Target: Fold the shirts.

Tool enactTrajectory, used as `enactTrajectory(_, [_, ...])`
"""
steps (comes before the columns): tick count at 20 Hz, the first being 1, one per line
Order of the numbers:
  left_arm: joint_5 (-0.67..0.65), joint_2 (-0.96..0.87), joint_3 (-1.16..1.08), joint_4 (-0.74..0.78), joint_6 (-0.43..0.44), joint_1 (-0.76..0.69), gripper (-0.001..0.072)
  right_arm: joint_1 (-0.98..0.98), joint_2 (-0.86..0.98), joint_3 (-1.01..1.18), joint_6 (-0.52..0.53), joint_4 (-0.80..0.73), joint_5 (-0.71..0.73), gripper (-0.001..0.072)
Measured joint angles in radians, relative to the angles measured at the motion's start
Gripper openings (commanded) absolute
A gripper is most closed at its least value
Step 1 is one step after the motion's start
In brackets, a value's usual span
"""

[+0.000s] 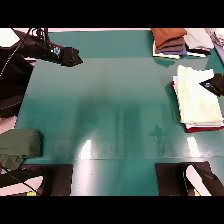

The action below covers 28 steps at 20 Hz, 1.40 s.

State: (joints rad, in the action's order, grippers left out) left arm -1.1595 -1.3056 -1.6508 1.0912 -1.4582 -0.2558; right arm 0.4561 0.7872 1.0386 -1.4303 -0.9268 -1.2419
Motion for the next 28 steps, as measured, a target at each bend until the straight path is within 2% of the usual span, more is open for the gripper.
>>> enactTrajectory(14, [0.003, 0.000, 0.000, 0.000, 0.000, 0.000, 0.0026, 0.000, 0.000, 0.000, 0.000, 0.000, -0.011, 0.0021])
enactTrajectory(19, [0.061, 0.034, -0.009, 0.017, 0.000, 0.035, 0.0025, 0.000, 0.000, 0.000, 0.000, -0.002, -0.017, 0.0021])
enactTrajectory(23, [-0.069, 0.166, 0.030, 0.212, -0.007, 0.109, 0.0026, 0.000, 0.000, 0.000, 0.000, -0.014, -0.018, 0.0021])
enactTrajectory(26, [-0.158, 0.309, 0.186, 0.412, -0.023, 0.193, 0.0029, 0.000, 0.000, 0.000, 0.000, -0.016, -0.018, 0.0021])
enactTrajectory(27, [-0.184, 0.352, 0.254, 0.460, -0.026, 0.226, 0.0170, 0.000, 0.000, 0.000, 0.000, -0.016, -0.018, 0.0020])
enactTrajectory(28, [-0.212, 0.391, 0.333, 0.504, -0.029, 0.266, 0.0485, 0.000, 0.000, 0.000, 0.000, -0.016, -0.018, 0.0021])
